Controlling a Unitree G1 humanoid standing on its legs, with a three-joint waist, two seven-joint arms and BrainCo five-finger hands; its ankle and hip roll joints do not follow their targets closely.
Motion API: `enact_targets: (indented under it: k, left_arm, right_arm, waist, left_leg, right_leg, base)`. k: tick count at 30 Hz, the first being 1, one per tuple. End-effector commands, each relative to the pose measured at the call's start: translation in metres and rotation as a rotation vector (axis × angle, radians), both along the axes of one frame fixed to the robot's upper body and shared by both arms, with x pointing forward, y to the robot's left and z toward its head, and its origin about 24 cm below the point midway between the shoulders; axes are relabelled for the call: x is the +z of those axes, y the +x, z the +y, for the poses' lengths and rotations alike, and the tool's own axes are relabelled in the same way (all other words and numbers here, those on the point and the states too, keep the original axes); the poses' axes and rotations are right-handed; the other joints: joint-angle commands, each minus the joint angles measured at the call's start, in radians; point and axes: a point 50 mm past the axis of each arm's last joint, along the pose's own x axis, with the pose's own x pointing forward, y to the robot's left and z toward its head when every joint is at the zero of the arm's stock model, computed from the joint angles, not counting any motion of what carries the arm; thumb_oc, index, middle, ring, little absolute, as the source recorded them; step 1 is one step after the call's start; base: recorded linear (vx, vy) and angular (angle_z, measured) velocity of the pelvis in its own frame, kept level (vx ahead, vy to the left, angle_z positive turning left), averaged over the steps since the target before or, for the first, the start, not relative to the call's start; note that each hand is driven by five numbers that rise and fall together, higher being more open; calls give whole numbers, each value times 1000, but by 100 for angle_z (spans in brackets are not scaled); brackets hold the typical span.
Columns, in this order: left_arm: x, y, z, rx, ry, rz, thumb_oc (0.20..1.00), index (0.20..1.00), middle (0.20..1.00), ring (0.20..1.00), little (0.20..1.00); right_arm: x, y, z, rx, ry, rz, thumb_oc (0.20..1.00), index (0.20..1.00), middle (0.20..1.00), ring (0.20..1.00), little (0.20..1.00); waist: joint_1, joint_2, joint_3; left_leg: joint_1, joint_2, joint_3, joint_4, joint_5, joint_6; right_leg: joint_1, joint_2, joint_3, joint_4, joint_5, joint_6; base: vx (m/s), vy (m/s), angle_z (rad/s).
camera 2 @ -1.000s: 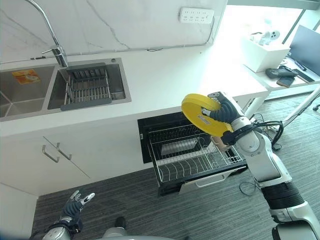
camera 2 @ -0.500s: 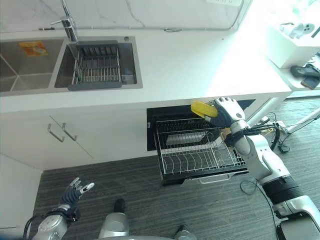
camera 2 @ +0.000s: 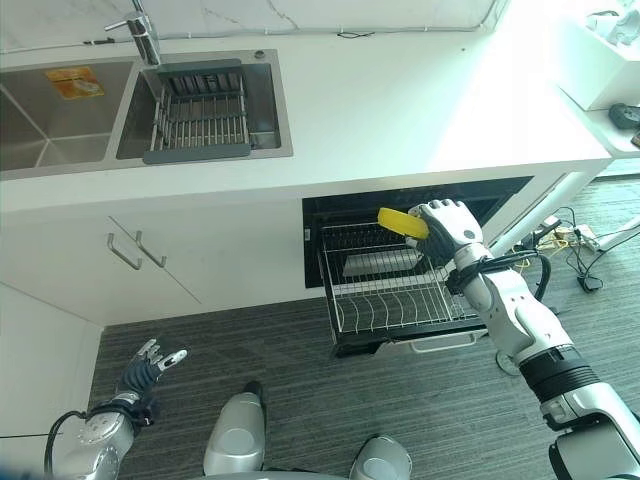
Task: Place the dishes in the dishwasher.
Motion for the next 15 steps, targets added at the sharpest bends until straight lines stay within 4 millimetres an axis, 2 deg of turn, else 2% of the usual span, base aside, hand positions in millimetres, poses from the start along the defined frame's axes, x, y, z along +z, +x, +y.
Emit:
enact_targets:
  k: [1, 8, 11, 15]
  left_arm:
    - [-9, -12, 2, 69, -112, 42, 1000, 1000, 1000, 1000, 1000]
    - [-19, -19, -10, 91, -206, 95, 1000, 1000, 1000, 1000, 1000]
    - [-27, -28, -11, 132, -233, 138, 1000, 1000, 1000, 1000, 1000]
    - [-30, -30, -13, 129, -245, 139, 1000, 1000, 1000, 1000, 1000]
  right_arm:
    - [43, 13, 8, 29, -42, -206, 200, 200, 200, 200, 200]
    - [27, 20, 4, -12, -91, -173, 200, 200, 200, 200, 200]
    - [18, 26, 0, -41, -94, -150, 200, 200, 200, 200, 200]
    - [16, 32, 0, -56, -122, -157, 200, 200, 200, 200, 200]
  waist:
    - [13, 0, -46]
    - [19, 4, -44]
    - [25, 8, -44]
    - [39, 14, -33]
  left_leg:
    - [57, 71, -61, 34, -13, -3]
    - [37, 76, -68, 75, -23, -8]
    - [35, 82, -69, 77, -17, -14]
    - [9, 81, -83, 90, -8, -18]
  right_leg:
    - [-6, -34, 41, 25, 59, 7]
    - [-18, -55, 46, 62, 52, 8]
    - [-16, -56, 46, 57, 55, 7]
    - [-42, -68, 48, 73, 64, 9]
  base:
    - [17, 41, -1]
    - [11, 25, -2]
    - [32, 35, 0]
    - [6, 9, 0]
